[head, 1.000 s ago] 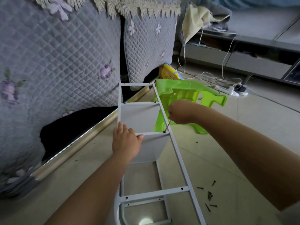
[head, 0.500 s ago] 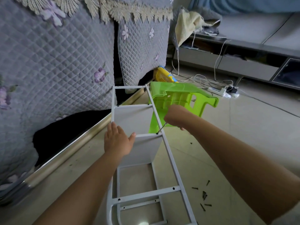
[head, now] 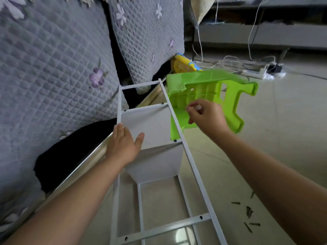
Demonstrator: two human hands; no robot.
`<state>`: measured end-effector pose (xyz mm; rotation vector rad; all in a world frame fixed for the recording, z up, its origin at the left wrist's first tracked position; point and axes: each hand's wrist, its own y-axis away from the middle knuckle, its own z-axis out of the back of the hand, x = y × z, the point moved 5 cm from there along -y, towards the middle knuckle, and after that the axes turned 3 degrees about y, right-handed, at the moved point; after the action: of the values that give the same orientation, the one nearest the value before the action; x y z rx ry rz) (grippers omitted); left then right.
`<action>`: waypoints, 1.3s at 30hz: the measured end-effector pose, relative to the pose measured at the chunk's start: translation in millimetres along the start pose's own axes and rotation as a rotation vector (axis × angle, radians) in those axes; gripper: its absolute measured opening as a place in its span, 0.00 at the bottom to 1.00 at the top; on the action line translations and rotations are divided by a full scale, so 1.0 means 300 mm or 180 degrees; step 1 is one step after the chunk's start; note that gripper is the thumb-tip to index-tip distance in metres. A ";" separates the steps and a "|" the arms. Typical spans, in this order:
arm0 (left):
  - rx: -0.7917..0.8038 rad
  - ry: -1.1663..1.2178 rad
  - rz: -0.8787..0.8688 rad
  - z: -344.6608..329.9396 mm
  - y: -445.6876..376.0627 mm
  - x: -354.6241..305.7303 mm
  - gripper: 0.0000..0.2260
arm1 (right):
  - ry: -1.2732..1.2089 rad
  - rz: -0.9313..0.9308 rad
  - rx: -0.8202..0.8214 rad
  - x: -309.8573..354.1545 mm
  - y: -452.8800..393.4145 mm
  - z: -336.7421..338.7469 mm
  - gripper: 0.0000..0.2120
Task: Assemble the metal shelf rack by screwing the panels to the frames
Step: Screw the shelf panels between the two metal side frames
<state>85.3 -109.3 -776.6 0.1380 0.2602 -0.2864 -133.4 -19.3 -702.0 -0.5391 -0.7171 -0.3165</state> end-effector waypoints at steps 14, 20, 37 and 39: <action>0.0049 -0.0293 0.0080 0.044 -0.146 -0.019 0.32 | -0.0015 0.0278 -0.0049 0.062 -0.224 -0.072 0.12; -0.0004 0.0020 0.0058 0.033 -0.178 0.003 0.33 | 0.0186 0.0418 -0.0099 0.105 -0.296 -0.127 0.16; 0.0071 0.0104 0.0021 0.028 -0.180 -0.010 0.35 | 0.0462 0.0545 0.0101 0.104 -0.319 -0.169 0.14; 0.0076 0.0167 0.0035 0.027 -0.178 -0.009 0.34 | 0.0456 0.0539 0.0050 0.103 -0.322 -0.169 0.13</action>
<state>68.8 -160.7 -773.2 0.1708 0.3080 -0.2752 -127.6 -129.9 -678.0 -0.5527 -0.5311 -0.1893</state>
